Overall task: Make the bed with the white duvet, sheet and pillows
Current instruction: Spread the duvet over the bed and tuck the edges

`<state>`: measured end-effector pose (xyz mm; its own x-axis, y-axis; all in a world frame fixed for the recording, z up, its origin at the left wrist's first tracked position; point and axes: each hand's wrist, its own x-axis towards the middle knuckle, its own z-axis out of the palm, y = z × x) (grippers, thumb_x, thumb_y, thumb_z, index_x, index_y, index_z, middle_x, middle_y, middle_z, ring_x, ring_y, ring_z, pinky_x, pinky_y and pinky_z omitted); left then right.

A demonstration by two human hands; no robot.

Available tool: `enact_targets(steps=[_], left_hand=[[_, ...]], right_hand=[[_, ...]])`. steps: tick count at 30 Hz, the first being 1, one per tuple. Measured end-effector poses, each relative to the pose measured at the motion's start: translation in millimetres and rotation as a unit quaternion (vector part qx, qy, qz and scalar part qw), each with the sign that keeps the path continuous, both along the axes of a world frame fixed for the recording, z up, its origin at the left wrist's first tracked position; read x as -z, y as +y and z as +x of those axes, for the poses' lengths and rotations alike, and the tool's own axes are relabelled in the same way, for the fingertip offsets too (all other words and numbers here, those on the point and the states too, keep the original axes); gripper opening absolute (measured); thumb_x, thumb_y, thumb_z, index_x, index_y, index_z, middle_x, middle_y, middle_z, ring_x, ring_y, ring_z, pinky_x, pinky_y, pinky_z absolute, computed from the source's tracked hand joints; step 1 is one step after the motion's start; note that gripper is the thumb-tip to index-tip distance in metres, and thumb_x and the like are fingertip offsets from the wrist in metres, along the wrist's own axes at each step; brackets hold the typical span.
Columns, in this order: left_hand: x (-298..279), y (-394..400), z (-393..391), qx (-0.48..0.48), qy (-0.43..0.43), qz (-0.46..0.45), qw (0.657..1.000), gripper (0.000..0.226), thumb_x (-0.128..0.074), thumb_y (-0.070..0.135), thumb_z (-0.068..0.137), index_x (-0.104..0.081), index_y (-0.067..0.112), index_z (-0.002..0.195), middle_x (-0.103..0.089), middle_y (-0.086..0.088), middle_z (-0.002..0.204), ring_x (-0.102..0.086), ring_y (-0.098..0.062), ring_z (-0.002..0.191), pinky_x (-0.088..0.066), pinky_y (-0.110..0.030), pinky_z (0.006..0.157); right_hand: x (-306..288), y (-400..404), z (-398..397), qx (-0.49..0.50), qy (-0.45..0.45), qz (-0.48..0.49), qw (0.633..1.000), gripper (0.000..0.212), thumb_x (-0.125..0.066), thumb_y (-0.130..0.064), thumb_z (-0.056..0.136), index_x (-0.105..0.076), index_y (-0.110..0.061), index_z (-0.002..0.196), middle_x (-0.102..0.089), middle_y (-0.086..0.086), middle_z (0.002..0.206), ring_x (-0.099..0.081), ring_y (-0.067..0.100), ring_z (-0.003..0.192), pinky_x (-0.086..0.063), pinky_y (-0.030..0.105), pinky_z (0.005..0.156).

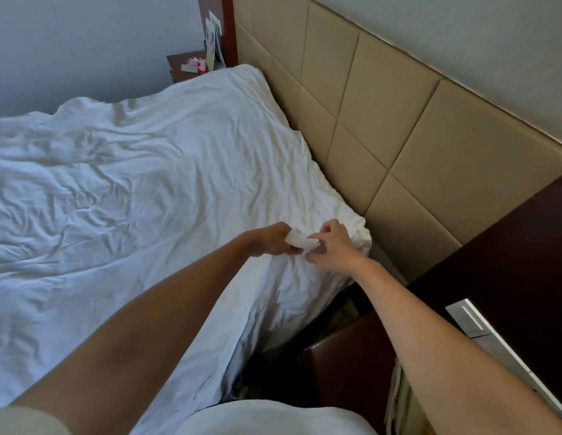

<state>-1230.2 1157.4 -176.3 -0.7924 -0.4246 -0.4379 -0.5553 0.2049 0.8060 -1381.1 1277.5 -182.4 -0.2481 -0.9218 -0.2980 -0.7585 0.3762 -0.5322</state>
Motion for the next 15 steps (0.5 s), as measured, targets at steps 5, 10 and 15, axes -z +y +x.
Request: enact_targets(steps=[5, 10, 15], left_hand=[[-2, -12, 16, -0.051, 0.055, 0.084, 0.994, 0.023, -0.065, 0.008, 0.091, -0.067, 0.001, 0.113, -0.069, -0.008, 0.103, -0.065, -0.017, 0.096, -0.052, -0.027, 0.087], [28, 7, 33, -0.229, 0.099, 0.143, 0.958, 0.024, -0.068, 0.021, 0.092, -0.068, 0.003, 0.108, -0.068, -0.007, 0.09, -0.063, -0.012, 0.072, -0.049, -0.017, 0.058], [70, 13, 65, -0.204, -0.022, 0.062, 0.977, 0.032, -0.063, 0.031, 0.094, -0.063, 0.001, 0.106, -0.058, -0.006, 0.094, -0.053, -0.016, 0.078, -0.042, -0.024, 0.067]], right_hand=[[-14, -6, 2, -0.033, 0.053, 0.007, 0.998, 0.043, -0.054, -0.061, 0.09, -0.062, -0.019, 0.083, -0.061, -0.006, 0.08, -0.059, 0.018, 0.077, -0.04, 0.029, 0.064], [-13, -15, 13, 0.088, -0.009, -0.04, 0.995, 0.051, -0.047, -0.049, 0.098, -0.039, -0.021, 0.056, -0.046, -0.005, 0.058, -0.048, 0.017, 0.059, -0.031, 0.03, 0.053], [-18, -31, 21, 0.205, -0.081, -0.071, 0.973, 0.051, -0.047, -0.045, 0.098, -0.037, -0.016, 0.058, -0.042, -0.002, 0.058, -0.045, 0.017, 0.059, -0.031, 0.032, 0.059]])
